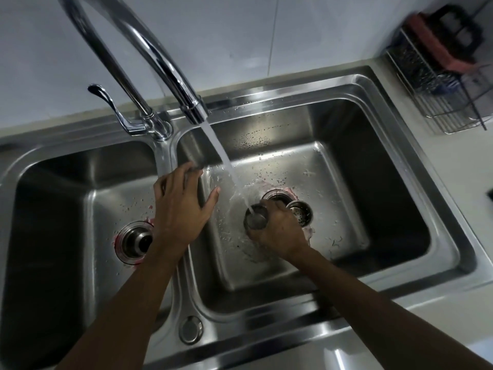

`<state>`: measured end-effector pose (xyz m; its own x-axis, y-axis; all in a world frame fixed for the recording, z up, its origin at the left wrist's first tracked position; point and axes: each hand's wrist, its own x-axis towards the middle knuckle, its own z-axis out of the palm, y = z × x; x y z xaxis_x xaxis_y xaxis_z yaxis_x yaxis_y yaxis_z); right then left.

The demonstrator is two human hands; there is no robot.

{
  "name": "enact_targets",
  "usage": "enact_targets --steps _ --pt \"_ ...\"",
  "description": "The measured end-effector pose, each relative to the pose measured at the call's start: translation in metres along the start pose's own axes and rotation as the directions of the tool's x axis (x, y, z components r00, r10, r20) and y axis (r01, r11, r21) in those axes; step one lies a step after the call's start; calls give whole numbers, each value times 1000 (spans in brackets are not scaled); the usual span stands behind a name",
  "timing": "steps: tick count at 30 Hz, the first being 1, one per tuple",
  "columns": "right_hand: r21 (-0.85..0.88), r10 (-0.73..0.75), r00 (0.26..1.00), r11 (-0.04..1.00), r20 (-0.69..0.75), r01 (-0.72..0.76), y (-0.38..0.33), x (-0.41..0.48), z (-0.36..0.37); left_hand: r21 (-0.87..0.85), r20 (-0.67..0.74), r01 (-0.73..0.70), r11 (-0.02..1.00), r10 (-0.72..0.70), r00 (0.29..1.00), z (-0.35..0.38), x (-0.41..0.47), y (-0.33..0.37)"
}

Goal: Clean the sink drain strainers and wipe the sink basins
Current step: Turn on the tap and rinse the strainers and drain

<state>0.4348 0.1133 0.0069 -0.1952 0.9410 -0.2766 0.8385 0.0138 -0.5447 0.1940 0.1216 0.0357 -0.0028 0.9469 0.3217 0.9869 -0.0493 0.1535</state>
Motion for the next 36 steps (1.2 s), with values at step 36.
enact_targets --steps 36 --pt "365 191 699 742 689 -562 -1 -13 15 -9 92 24 1000 -23 996 -13 2 7"
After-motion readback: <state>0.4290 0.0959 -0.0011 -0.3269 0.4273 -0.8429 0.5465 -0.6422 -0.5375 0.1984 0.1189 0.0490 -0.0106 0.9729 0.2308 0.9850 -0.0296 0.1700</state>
